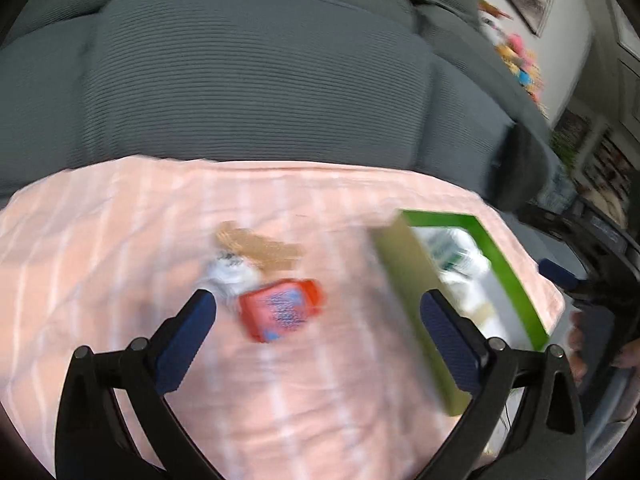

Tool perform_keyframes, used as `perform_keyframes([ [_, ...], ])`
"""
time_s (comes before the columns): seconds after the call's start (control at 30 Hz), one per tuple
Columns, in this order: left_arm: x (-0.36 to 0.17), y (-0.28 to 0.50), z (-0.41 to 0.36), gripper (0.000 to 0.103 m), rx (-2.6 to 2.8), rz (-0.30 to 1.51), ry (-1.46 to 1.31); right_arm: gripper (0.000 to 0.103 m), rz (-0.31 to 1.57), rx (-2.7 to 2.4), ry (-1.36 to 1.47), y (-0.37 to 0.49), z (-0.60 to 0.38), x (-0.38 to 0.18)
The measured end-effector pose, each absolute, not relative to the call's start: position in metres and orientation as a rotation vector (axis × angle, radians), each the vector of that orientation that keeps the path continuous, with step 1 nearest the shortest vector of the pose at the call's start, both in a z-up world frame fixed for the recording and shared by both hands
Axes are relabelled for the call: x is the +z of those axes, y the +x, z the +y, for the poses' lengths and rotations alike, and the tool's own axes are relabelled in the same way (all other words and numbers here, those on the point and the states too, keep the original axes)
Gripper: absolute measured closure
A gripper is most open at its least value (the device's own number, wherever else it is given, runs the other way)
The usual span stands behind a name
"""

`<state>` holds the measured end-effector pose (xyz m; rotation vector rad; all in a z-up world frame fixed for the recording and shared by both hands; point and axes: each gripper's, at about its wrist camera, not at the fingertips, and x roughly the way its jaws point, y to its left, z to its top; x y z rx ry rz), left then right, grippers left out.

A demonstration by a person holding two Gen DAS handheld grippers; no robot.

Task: Organize rigid objects
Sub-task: 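Withdraw the right gripper from the box back over the pile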

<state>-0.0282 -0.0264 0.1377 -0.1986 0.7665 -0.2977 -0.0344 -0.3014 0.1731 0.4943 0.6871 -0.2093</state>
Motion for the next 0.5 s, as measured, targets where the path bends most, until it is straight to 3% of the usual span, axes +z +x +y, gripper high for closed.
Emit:
perform_keyframes([
  [0.3,0.125,-0.029,0.041,0.001,-0.059,0.793,-0.305,0.006,0.802,0.016,0.392,-0.005,-0.234,0.157],
  [0.5,0.123,-0.037,0.065,0.001,-0.044,0.809,-0.375,0.006,0.983,0.180,0.262,0.031,-0.171,0.121],
])
